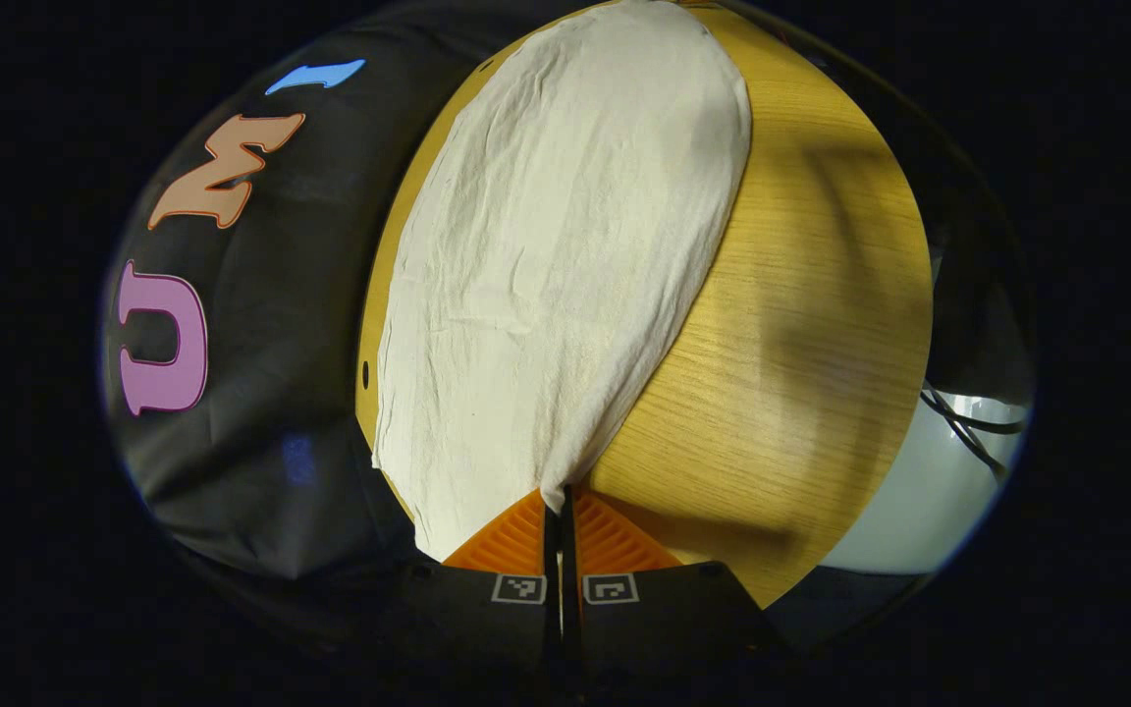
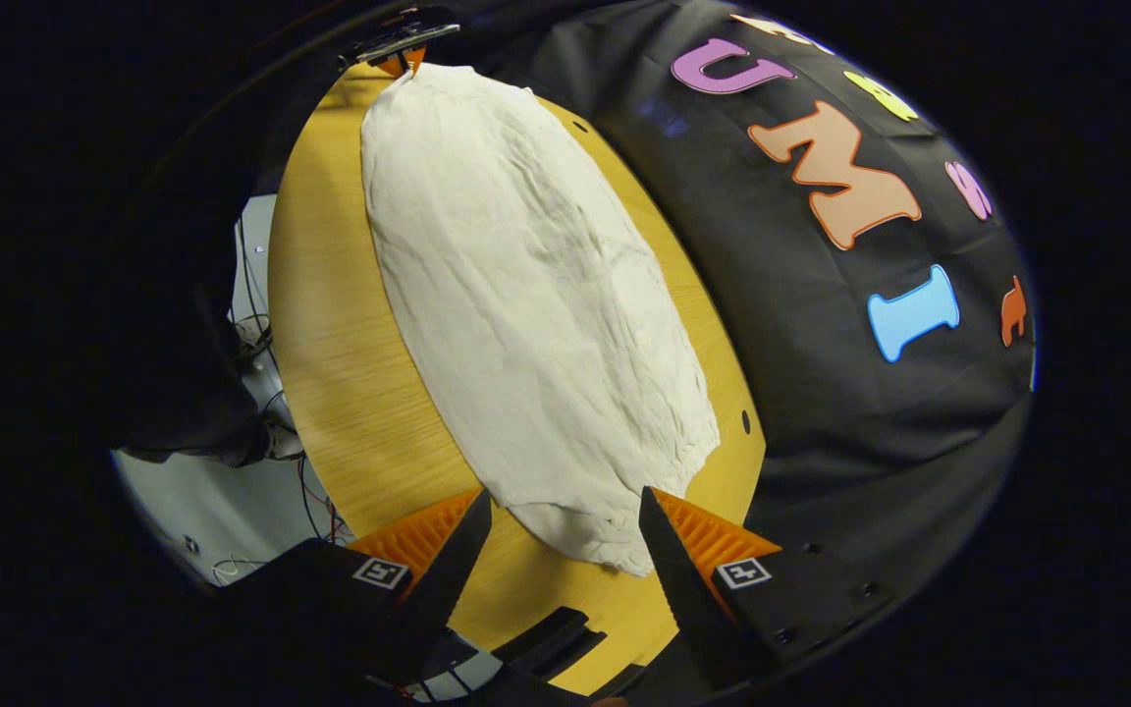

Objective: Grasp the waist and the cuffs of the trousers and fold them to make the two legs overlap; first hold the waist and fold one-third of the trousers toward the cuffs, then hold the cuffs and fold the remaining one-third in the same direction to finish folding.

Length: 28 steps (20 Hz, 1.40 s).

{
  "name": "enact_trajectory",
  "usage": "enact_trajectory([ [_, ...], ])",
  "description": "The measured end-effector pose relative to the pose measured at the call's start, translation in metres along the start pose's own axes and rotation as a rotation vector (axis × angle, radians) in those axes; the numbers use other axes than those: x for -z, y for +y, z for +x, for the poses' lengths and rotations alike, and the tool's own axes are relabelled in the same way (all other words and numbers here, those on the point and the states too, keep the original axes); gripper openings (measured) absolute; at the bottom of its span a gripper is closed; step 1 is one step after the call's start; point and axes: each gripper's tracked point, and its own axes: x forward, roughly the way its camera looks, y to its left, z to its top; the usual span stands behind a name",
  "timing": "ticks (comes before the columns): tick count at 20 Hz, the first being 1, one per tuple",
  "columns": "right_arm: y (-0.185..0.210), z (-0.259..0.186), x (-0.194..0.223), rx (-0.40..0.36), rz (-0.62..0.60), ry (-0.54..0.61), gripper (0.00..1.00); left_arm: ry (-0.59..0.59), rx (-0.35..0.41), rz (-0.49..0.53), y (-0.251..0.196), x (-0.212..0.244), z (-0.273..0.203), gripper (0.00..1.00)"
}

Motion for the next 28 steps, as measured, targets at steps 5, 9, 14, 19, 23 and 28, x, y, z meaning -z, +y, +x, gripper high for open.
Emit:
enact_trajectory([
  [5,0.000,0.014,-0.003,-0.013,-0.055,0.012,0.95,0.005,-0.005,-0.004,0.000,0.000,0.001,0.00],
  [9,-0.008,0.030,-0.006,0.002,-0.049,0.013,0.91,0.008,-0.014,-0.008,0.000,-0.001,0.001,0.00],
  [14,0.004,0.043,-0.008,-0.022,-0.072,0.032,0.52,0.015,-0.016,-0.020,-0.001,-0.004,-0.002,0.00],
  [19,0.007,0.043,-0.004,-0.026,-0.070,0.039,0.14,0.031,-0.023,-0.035,0.001,-0.002,0.000,0.00],
  [23,-0.004,0.040,-0.005,-0.017,-0.029,0.035,0.14,0.050,-0.025,-0.084,0.002,-0.002,-0.003,0.00],
  [28,-0.037,0.031,-0.019,0.056,0.045,-0.006,0.14,0.073,-0.059,-0.119,0.019,-0.002,-0.012,0.00],
])
